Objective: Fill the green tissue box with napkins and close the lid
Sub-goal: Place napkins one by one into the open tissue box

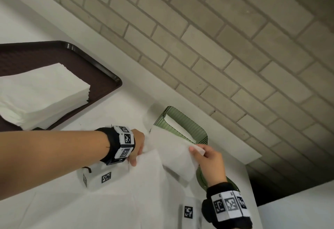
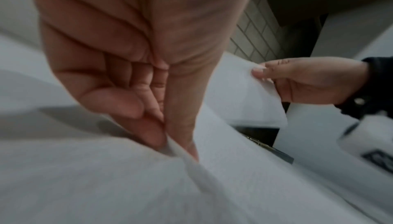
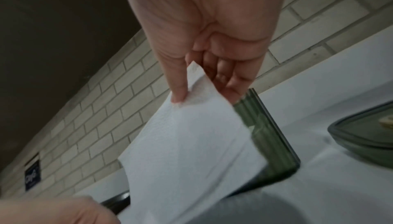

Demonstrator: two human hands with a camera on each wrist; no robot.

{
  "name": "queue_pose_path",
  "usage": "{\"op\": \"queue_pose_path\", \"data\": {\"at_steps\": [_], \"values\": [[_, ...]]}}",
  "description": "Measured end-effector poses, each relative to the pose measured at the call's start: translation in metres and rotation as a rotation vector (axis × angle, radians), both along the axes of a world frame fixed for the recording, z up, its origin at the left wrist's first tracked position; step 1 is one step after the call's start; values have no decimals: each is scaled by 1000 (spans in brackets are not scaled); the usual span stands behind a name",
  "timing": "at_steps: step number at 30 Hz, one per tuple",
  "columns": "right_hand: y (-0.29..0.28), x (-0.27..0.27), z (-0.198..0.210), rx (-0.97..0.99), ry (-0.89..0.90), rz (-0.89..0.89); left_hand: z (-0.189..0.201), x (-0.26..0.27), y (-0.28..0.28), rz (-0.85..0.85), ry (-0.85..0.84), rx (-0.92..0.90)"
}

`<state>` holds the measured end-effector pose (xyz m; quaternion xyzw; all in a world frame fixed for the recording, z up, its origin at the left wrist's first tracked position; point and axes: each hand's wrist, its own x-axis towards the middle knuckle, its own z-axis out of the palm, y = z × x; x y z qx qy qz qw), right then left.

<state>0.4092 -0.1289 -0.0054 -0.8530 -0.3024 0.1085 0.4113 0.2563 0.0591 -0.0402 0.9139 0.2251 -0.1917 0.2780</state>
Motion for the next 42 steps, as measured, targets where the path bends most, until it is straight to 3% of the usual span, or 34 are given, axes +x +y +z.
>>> {"op": "queue_pose_path", "data": {"at_steps": [4,8,15,24,33,35,38,40,42], "values": [[-7,13,16,167,181,-4,0,3,0,41,-47,13],[-11,35,27,220,247,-1,7,5,6,93,-75,31],[1,83,39,168,291,-3,11,-5,16,127,-66,-40],[55,119,23,97,401,76,-5,-28,23,125,-267,19],[74,134,4,-90,275,159,4,-46,26,198,-427,33],[72,130,7,-196,138,219,4,-48,23,240,-472,-4],[65,119,19,-450,-314,313,9,-50,17,278,-572,-79],[60,108,25,-428,-584,356,16,-50,12,296,-651,-126],[55,91,30,-275,-717,402,23,-49,7,314,-711,-168]]}}
